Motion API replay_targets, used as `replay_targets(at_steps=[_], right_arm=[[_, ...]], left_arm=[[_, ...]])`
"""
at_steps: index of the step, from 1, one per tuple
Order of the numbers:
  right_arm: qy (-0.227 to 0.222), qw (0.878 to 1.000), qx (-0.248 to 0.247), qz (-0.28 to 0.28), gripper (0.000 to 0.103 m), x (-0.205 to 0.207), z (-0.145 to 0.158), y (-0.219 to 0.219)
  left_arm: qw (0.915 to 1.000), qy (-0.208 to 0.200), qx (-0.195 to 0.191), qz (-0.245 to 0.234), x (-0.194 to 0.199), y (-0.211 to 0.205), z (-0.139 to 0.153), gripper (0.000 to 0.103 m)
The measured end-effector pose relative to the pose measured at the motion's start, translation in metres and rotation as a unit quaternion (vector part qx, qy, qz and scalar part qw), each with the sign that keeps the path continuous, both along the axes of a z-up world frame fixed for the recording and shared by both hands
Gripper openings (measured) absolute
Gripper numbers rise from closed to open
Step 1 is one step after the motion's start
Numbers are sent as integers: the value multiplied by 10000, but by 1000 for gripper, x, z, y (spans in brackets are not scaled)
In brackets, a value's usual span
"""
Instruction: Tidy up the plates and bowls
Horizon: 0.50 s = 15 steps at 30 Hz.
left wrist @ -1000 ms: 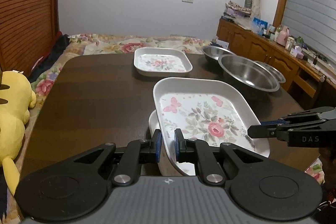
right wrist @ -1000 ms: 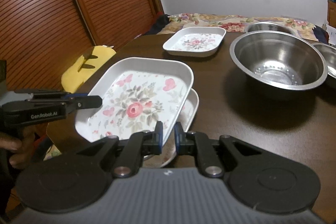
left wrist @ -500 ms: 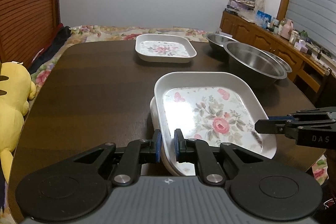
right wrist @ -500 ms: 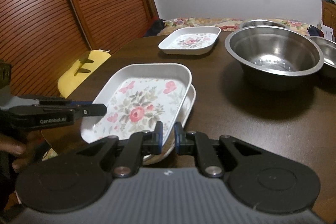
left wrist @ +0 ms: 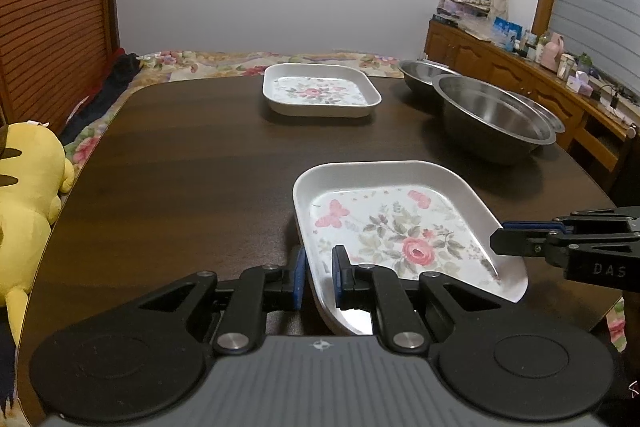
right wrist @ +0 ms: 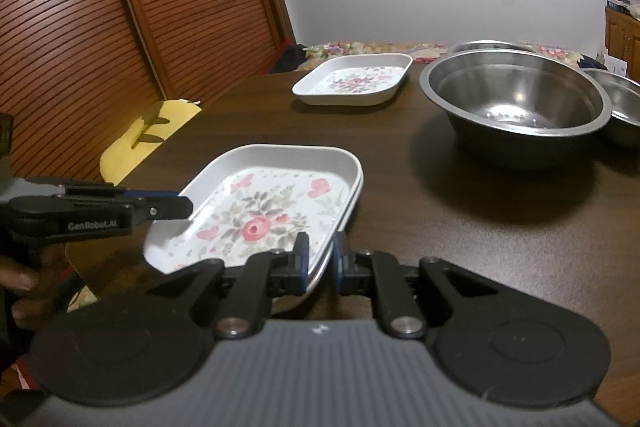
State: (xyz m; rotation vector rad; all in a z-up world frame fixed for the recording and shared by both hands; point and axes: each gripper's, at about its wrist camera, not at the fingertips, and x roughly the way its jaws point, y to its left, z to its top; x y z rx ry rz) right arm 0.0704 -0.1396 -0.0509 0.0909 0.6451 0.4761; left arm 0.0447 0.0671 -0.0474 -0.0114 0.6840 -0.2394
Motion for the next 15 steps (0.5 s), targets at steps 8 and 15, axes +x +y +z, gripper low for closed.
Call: replay_targets(at_steps=[8, 15], right_arm=[[-136, 9999, 52, -25, 14, -4, 5, -1], [-382, 9993, -26, -11, 14, -9, 18, 3]], left_arm=[[10000, -35, -39, 2, -2, 0, 1, 22], [9998, -190, -88, -78, -8, -3, 13, 37]])
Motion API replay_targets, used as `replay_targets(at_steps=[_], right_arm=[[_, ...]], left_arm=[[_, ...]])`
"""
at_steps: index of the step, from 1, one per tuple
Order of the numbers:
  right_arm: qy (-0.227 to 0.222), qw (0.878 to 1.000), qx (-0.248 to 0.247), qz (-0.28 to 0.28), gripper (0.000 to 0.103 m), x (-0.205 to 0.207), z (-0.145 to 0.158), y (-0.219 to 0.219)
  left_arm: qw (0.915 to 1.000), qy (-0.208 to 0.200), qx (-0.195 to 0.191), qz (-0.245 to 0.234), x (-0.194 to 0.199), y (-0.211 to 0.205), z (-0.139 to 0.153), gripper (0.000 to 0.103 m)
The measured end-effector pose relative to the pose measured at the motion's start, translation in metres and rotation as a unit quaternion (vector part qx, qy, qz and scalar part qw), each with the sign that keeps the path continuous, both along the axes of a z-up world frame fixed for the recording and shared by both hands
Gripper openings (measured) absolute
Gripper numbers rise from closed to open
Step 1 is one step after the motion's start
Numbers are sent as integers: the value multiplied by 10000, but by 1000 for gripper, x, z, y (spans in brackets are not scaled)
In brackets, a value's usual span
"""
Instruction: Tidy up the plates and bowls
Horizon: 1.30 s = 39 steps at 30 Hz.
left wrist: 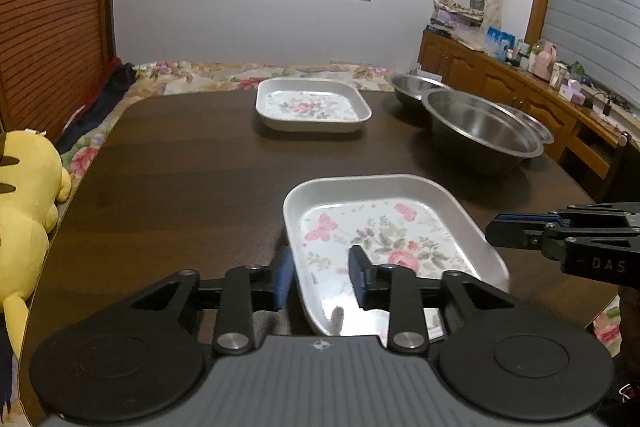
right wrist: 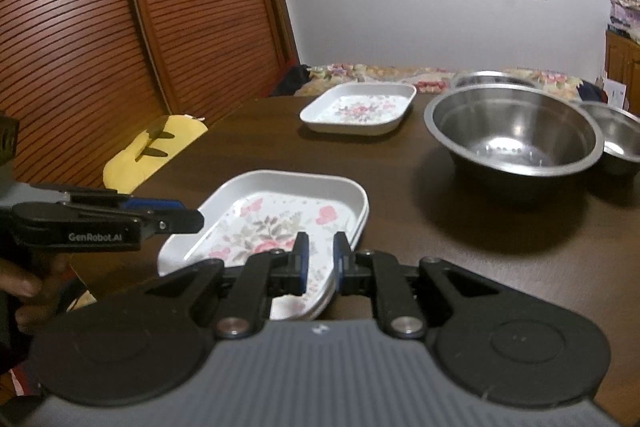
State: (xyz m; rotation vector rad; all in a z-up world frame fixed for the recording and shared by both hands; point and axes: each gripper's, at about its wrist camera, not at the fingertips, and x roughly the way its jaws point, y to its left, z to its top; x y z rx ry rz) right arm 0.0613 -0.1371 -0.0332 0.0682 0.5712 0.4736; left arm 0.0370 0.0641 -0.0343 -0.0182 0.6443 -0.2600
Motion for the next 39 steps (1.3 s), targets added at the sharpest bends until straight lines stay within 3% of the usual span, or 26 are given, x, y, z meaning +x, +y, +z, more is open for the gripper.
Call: replay_targets(at_steps=[8, 12, 15, 19, 23, 26, 30, 39], right_arm=[[-221, 9997, 108, -34, 15, -6, 18, -3], [-340, 9992, 192, -44, 17, -9, 28, -5], [-391, 9987, 322, -57, 38, -10, 35, -8], [-527, 9980, 353, -70, 40, -13, 46, -9], [-699, 9968, 341, -154, 57, -15, 55, -11], [-798, 9960, 321, -226, 62, -15, 59, -12], [-927, 9947, 316, -307, 88, -15, 63, -14], [-1092, 9931, 246, -361, 92, -11, 71, -15]], left_arm=[[9996, -276, 10, -114, -8, -8, 19, 54], [9990, -407, 33, -170, -11, -11, 28, 56], [9986, -501, 45, -164, -11, -13, 34, 57], [9980, -608, 58, -171, -10, -14, 43, 62], [9972, -720, 82, -181, -11, -15, 50, 72], [9964, -819, 114, -160, -12, -15, 55, 81], [9957, -907, 119, -129, -13, -16, 58, 87], [9944, -1032, 193, -126, -9, -15, 66, 90]])
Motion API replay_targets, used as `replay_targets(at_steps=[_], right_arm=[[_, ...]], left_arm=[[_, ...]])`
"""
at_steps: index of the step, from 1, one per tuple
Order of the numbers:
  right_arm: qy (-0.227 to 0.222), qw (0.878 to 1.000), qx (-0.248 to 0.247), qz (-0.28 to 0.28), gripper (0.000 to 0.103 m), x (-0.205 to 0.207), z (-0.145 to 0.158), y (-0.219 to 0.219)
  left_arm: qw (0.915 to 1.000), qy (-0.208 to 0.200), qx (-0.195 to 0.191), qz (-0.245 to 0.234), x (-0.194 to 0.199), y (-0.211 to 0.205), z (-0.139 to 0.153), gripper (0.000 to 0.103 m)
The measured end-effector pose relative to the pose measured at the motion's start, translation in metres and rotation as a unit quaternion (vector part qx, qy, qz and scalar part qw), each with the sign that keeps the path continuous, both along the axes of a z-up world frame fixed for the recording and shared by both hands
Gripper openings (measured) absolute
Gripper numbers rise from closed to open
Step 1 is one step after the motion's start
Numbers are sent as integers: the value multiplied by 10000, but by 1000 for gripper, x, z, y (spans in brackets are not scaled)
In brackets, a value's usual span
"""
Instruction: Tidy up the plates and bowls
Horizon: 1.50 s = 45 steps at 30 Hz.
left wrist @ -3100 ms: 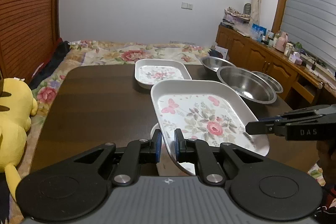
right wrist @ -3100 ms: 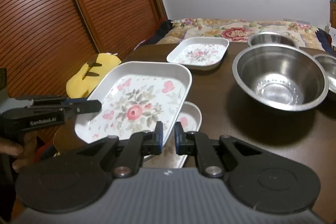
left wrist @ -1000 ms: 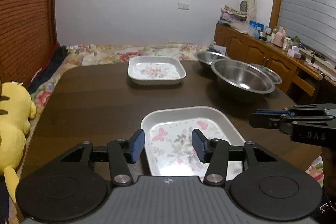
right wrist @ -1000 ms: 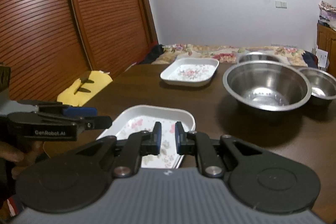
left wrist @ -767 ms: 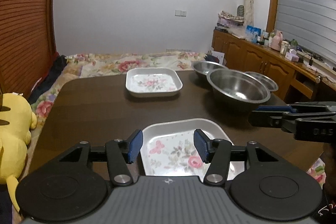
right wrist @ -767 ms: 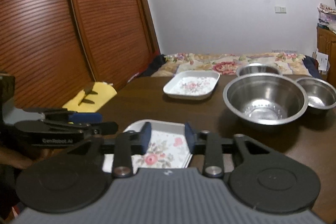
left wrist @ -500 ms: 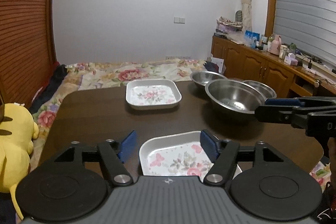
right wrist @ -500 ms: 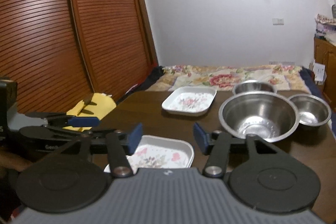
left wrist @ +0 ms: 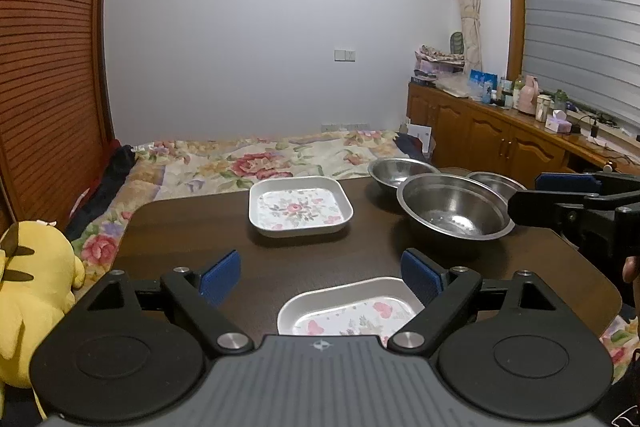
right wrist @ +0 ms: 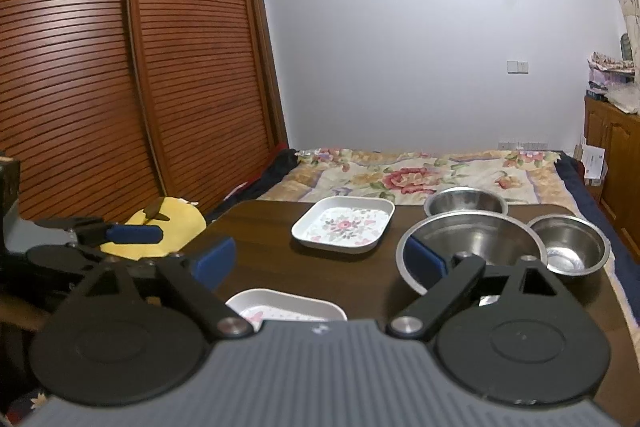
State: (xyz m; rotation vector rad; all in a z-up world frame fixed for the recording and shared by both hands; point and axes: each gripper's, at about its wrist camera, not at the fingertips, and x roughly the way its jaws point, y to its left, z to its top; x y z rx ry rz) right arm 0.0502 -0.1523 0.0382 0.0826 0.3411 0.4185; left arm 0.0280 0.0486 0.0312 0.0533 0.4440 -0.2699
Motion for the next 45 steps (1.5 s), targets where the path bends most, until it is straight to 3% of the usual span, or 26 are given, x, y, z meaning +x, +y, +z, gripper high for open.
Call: replay_targets(at_steps=[8, 17, 33, 38, 45], right_arm=[[-14, 9999, -84, 123, 92, 18, 6, 3], [182, 9991, -227, 303, 89, 73, 12, 7], [1375, 9880, -485, 519, 51, 188, -17, 30], [1732, 9816, -645, 478, 47, 213, -31, 34], [2064, 9735, -850, 492, 42, 235, -39, 38]], left_arm=[[9999, -81, 82, -59, 16, 0, 4, 91], [9999, 22, 145, 44, 69, 9, 1, 90], [9982, 570, -36, 168, 178, 26, -10, 69], [9964, 827, -3, 189, 207, 27, -27, 59], [9938, 1105, -23, 156, 235, 29, -47, 53]])
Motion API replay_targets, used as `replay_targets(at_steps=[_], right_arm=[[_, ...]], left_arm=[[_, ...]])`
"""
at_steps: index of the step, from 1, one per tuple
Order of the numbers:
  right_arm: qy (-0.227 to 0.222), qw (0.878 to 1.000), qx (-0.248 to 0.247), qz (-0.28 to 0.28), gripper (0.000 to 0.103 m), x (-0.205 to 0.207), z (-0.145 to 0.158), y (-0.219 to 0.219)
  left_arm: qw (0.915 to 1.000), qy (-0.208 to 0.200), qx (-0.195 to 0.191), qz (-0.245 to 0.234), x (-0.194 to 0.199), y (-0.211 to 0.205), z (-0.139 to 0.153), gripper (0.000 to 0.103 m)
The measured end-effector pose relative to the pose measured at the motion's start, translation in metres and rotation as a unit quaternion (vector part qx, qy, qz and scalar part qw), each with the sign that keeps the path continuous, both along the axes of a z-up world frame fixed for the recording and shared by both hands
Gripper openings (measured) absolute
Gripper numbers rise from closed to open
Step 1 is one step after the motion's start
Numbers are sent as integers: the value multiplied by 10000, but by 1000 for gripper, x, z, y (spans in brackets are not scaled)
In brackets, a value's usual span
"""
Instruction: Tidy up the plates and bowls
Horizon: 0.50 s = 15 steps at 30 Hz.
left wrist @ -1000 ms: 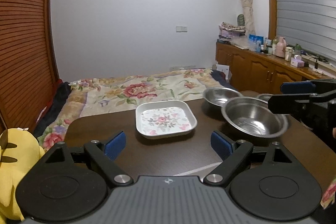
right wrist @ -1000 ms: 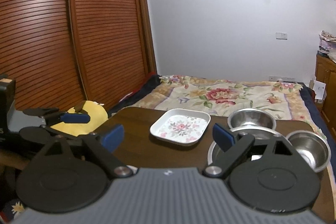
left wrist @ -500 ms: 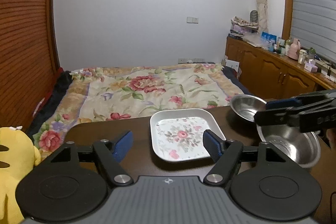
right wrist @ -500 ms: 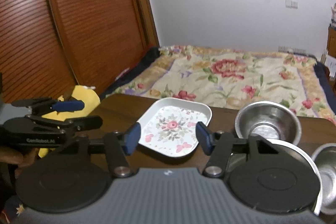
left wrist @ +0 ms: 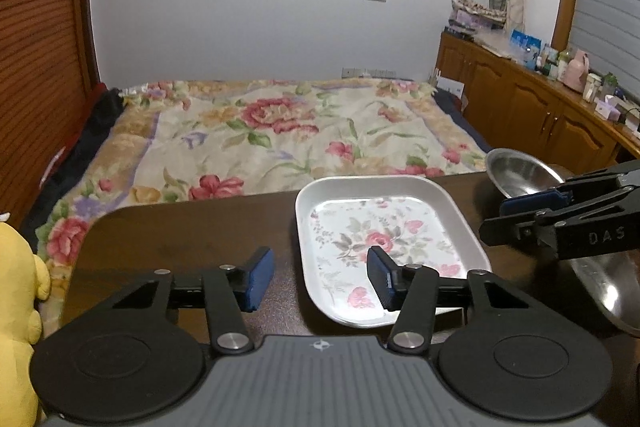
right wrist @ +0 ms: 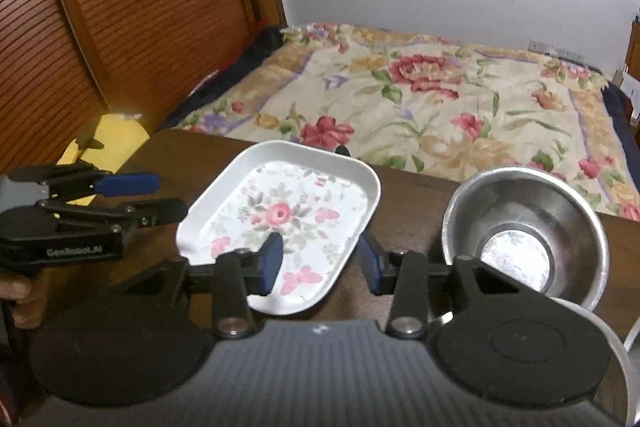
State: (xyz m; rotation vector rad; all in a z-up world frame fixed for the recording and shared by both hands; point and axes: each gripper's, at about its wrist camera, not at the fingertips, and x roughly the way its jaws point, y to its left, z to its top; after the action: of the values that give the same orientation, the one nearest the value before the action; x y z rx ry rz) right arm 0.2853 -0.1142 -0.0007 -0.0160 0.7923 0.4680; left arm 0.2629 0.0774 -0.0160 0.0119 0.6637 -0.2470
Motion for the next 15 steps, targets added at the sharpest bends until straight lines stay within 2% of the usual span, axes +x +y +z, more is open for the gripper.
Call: replay_targets(at_steps=[9, 15], right_arm=[[279, 9994, -180, 32, 29, 17, -10, 3], [429, 9989, -183, 43, 25, 26, -14, 1]], left_arm=[[9997, 221, -119, 15, 21, 1, -15, 39], [9995, 277, -172, -19, 28, 1, -21, 32]])
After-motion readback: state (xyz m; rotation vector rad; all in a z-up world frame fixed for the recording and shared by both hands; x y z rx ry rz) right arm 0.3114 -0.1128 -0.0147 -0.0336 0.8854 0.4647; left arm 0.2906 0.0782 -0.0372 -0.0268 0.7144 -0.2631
